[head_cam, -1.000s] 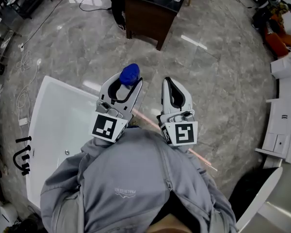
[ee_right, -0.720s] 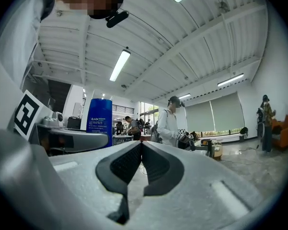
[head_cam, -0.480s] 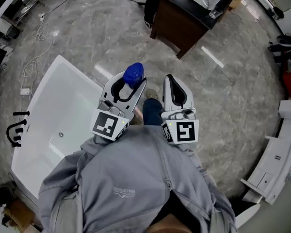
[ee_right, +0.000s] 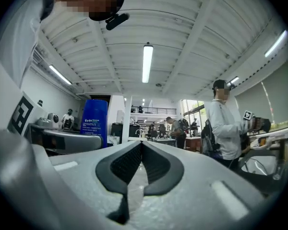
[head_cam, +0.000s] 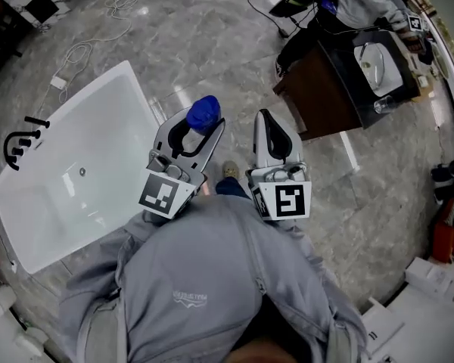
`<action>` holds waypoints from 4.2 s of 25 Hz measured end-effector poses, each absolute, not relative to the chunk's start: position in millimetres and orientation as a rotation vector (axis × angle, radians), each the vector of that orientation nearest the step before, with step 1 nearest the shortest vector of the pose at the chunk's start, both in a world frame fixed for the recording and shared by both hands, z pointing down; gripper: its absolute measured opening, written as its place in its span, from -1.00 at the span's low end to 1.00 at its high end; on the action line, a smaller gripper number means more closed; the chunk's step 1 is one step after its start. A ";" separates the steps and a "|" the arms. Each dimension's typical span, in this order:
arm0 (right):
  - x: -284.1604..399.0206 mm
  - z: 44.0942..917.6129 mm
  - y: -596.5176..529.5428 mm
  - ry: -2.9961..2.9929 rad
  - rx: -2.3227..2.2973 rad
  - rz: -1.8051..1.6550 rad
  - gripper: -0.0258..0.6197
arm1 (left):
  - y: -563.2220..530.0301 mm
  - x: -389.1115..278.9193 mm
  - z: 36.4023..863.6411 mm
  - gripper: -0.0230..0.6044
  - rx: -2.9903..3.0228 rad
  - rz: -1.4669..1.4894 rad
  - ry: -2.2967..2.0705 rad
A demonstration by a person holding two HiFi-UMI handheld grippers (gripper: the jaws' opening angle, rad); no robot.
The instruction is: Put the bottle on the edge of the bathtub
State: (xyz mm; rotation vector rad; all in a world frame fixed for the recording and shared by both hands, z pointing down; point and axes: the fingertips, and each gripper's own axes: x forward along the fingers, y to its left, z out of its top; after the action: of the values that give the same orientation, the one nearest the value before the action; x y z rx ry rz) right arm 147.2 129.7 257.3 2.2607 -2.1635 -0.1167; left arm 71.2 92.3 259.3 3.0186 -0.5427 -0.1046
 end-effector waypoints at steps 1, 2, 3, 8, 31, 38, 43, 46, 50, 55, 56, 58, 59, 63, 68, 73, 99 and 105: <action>151.6 257.5 119.5 -2.195 2.232 -0.117 -0.91 | 83.8 73.6 259.2 -0.43 3.013 -0.106 -0.587; 155.8 258.2 110.5 -2.224 2.206 -0.114 -0.91 | 76.1 75.9 259.5 -0.43 3.005 -0.108 -0.628; 159.5 259.1 102.7 -2.252 2.180 -0.108 -0.91 | 69.4 77.6 260.2 -0.43 2.994 -0.110 -0.669; 173.7 263.4 69.2 -2.391 2.043 -0.075 -0.91 | 42.0 79.9 261.8 -0.43 2.932 -0.117 -0.887; 187.9 286.7 15.3 -2.627 1.746 -0.024 -0.91 | -2.9 65.1 274.5 -0.43 2.765 -0.092 -1.310; 175.9 294.5 -49.0 -2.641 1.694 -0.034 -0.91 | -60.3 54.6 281.7 -0.43 2.753 -0.083 -1.345; 162.3 293.0 -110.1 -2.689 1.640 -0.057 -0.91 | -119.0 49.7 278.9 -0.43 2.770 -0.067 -1.373; 156.3 290.4 -148.6 -2.701 1.609 -0.073 -0.91 | -158.4 48.5 275.3 -0.43 2.773 -0.075 -1.379; 146.7 289.3 -199.4 -2.699 1.620 -0.026 -0.91 | -201.5 45.2 273.7 -0.43 2.816 -0.096 -1.332; 134.2 296.3 -253.7 -2.701 1.612 -0.029 -0.91 | -251.1 36.3 281.1 -0.43 2.823 -0.088 -1.325; 133.1 297.7 -262.4 -2.701 1.613 -0.026 -0.91 | -259.2 35.8 283.9 -0.43 2.818 -0.086 -1.322; 131.0 299.9 -278.0 -2.697 1.614 -0.020 -0.91 | -274.1 34.7 289.2 -0.43 2.812 -0.075 -1.312; 129.6 300.3 -285.5 -2.696 1.614 -0.017 -0.91 | -281.6 33.4 290.7 -0.43 2.810 -0.068 -1.311; 121.1 296.9 -309.7 -2.722 1.579 -0.025 -0.91 | -308.1 25.5 290.9 -0.43 2.776 -0.072 -1.348; 116.7 308.9 -339.6 -2.735 1.460 -0.034 -0.91 | -331.1 24.0 295.7 -0.43 2.735 -0.066 -1.414; 106.1 309.9 -356.0 -2.806 1.351 -0.009 -0.91 | -339.5 20.7 297.2 -0.43 2.682 -0.081 -1.523; -19.4 416.3 -429.9 -2.931 0.921 0.038 -0.91 | -405.4 -90.6 389.2 -0.43 2.542 -0.043 -1.800; -28.8 445.9 -427.6 -2.967 0.882 0.036 -0.91 | -411.7 -98.1 415.2 -0.43 2.564 -0.027 -1.841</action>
State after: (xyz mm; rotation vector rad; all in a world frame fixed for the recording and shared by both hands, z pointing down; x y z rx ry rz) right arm -28.8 -427.6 445.9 0.8818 -2.9666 0.0356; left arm -98.1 -411.7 415.2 2.5639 -1.8412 -0.0272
